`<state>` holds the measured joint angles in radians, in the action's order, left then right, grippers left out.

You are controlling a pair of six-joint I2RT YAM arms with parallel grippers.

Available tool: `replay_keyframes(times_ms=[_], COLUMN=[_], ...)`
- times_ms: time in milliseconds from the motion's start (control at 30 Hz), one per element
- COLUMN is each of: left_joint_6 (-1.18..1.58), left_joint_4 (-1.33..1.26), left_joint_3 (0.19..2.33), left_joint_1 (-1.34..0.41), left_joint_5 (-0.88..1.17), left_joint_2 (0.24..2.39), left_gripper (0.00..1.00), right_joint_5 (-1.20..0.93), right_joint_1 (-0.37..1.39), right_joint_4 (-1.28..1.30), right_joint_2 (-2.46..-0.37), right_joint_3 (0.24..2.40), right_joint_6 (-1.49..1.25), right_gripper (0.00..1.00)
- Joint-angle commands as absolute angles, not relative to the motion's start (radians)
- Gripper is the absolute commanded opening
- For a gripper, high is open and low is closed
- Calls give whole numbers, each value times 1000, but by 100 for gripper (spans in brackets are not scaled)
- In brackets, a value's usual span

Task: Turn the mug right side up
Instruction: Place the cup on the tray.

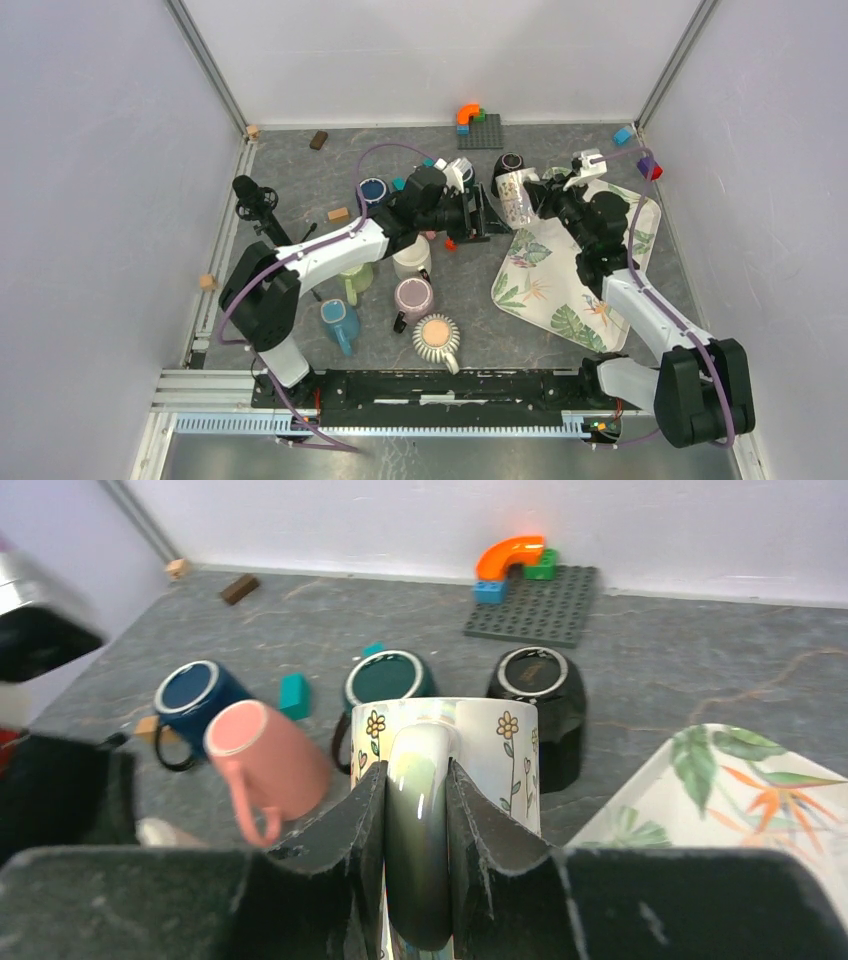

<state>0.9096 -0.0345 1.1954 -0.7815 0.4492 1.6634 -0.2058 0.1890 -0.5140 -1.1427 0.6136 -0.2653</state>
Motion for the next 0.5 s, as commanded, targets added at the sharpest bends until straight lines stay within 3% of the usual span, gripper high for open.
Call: replay_keyframes(times_ms=[0, 467], left_joint_6=[905, 870], left_joint_4=[-101, -70], left_joint_3=[1294, 1438], left_joint_1=[-778, -812], left_joint_5=[416, 300], left_joint_2=[1742, 1953], left_gripper=[81, 71], right_joint_5=[-302, -261], right_joint_1=[189, 190], right_joint_4=[-686, -737], right_joint_2=[-1062, -1049], right_joint_3=[604, 543], right_joint_6=[-338, -406], right_gripper=[0, 0])
